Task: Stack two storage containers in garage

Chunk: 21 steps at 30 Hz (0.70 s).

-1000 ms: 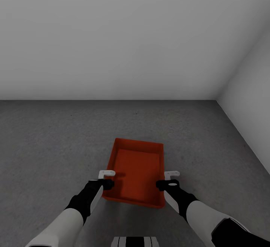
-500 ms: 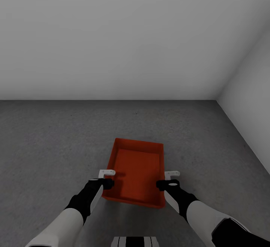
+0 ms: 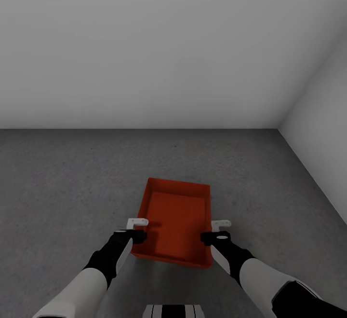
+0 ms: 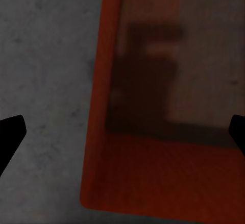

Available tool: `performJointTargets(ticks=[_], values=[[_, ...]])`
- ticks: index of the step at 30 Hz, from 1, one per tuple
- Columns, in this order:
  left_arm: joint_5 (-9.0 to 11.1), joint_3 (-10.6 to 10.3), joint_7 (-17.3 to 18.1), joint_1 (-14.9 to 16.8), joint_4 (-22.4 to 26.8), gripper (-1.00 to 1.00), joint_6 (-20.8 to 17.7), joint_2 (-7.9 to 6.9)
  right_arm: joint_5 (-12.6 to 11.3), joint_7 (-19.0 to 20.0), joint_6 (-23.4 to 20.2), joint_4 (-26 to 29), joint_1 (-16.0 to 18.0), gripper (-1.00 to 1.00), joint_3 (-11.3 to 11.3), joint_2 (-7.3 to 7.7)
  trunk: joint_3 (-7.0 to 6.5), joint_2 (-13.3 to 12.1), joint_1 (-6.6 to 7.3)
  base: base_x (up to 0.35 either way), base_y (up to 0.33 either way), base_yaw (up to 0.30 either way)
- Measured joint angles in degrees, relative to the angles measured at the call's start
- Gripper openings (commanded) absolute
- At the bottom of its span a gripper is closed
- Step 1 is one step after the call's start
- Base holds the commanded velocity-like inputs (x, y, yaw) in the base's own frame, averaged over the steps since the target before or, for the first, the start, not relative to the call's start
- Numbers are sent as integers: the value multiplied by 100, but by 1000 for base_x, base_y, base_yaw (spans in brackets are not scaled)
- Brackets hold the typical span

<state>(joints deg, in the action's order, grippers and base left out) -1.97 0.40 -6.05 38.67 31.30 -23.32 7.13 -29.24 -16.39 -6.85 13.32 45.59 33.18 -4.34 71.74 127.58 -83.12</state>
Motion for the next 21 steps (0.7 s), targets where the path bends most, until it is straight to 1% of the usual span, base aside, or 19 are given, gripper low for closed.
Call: performJointTargets(ticks=[14,21], values=[[7,4,-60,0,-45,100,15,12,-1,-13,16,40,0,100,-7,-32,0,0,0,0,0,0],[10,8,-74,0,-51,100,61,23,-48,-17,8,35,0,100,-25,-15,0,0,0,0,0,0]])
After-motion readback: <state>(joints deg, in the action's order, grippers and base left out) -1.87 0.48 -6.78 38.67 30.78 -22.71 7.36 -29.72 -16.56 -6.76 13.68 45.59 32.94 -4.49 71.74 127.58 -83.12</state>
